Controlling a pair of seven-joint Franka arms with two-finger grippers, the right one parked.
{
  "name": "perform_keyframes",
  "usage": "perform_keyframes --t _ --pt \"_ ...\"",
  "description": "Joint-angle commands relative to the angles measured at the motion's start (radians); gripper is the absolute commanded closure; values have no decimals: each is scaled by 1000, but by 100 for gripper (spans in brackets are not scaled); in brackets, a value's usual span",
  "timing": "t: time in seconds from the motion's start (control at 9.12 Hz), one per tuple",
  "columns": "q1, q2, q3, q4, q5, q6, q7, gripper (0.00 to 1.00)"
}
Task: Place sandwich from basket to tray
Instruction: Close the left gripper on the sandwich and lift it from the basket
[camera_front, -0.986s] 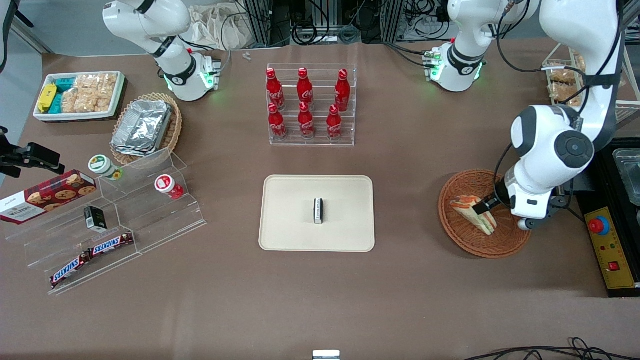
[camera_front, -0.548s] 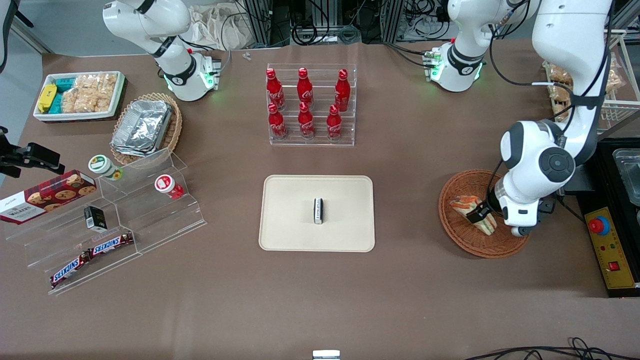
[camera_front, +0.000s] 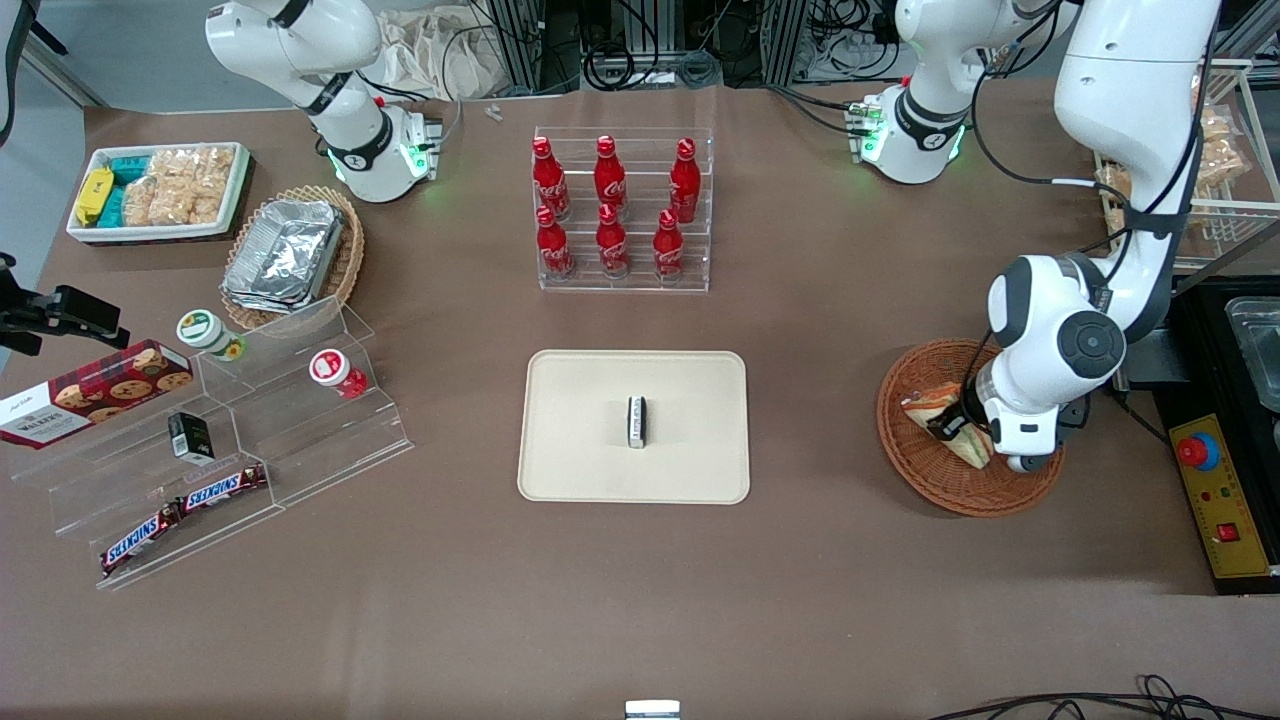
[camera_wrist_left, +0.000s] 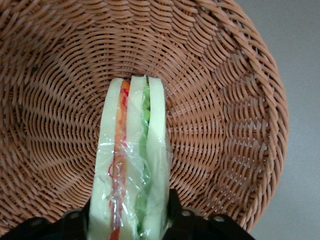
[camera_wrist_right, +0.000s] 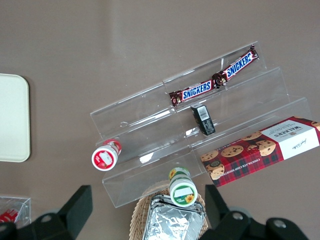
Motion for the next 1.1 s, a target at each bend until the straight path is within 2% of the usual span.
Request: perform_keyframes --t 0.0,0.11,0.22,0.55,0.66,0.77,0.99 --pt "4 -50 -2 -2 0 -52 -15 95" --pt "3 -87 -3 29 -2 -128 -15 100" --pt "1 -119 -8 75 -3 -241 -13 100" --pt "-51 -130 -29 346 5 -637 5 100" --pt "-66 -128 -60 423 -3 -715 8 100" --pt "-68 -133 -100 440 -9 -750 8 100" --pt "-68 -124 -257 454 -8 -746 8 100"
